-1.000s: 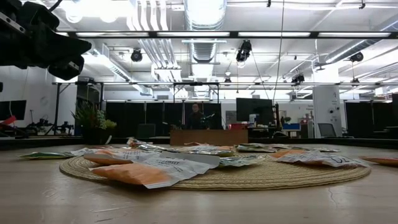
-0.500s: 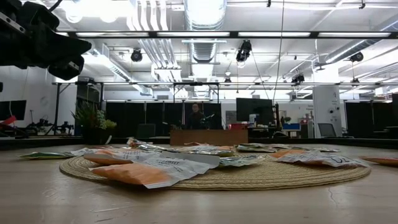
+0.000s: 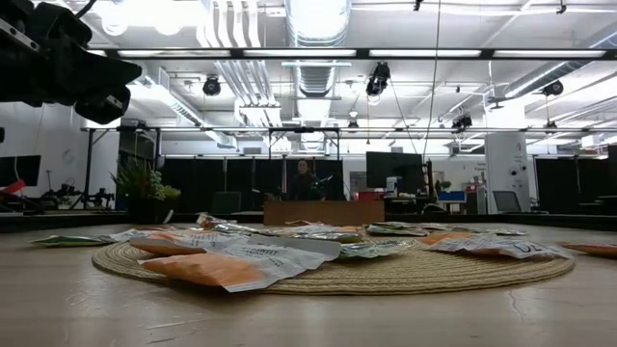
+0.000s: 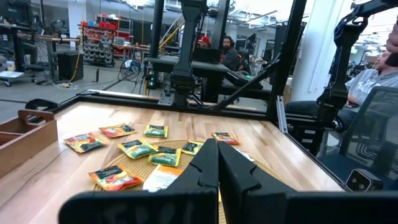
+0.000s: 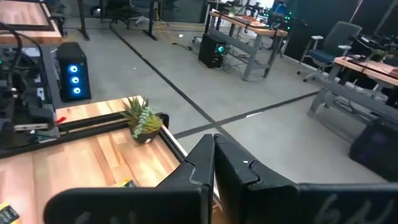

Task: Pick & Place Tea
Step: Put the yellow tea bag into the right section of the wooden organizer

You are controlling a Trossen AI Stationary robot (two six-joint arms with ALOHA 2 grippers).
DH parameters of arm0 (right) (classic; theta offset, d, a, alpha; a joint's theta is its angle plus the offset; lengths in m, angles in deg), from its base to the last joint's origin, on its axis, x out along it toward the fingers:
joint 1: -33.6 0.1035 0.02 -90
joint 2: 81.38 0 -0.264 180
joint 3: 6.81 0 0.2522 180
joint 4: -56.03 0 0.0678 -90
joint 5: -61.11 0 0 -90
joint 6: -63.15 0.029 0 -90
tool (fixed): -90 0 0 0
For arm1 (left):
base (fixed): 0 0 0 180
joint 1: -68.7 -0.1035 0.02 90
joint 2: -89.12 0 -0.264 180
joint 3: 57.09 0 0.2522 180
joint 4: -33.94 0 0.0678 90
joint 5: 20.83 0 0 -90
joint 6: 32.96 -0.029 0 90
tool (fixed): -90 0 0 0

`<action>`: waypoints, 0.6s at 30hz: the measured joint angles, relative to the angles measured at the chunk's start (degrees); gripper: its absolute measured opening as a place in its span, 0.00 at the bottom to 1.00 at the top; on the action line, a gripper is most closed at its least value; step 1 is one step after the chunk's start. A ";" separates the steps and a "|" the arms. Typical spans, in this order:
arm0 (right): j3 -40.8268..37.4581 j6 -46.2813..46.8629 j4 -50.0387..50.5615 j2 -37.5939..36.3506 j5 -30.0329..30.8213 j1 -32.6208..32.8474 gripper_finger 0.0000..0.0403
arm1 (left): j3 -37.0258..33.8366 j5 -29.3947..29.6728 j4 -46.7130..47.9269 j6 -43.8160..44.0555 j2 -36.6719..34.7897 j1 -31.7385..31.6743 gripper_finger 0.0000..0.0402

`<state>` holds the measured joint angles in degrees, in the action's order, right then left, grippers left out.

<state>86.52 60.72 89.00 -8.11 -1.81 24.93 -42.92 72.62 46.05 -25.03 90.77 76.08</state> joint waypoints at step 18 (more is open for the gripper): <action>-1.37 -3.95 15.99 0.09 -13.20 -7.45 0.02 | -0.01 -0.01 0.00 -0.01 -0.02 -0.01 0.00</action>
<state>85.16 56.77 105.00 -8.02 -15.00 17.48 -42.93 72.61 46.05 -25.04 90.75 76.07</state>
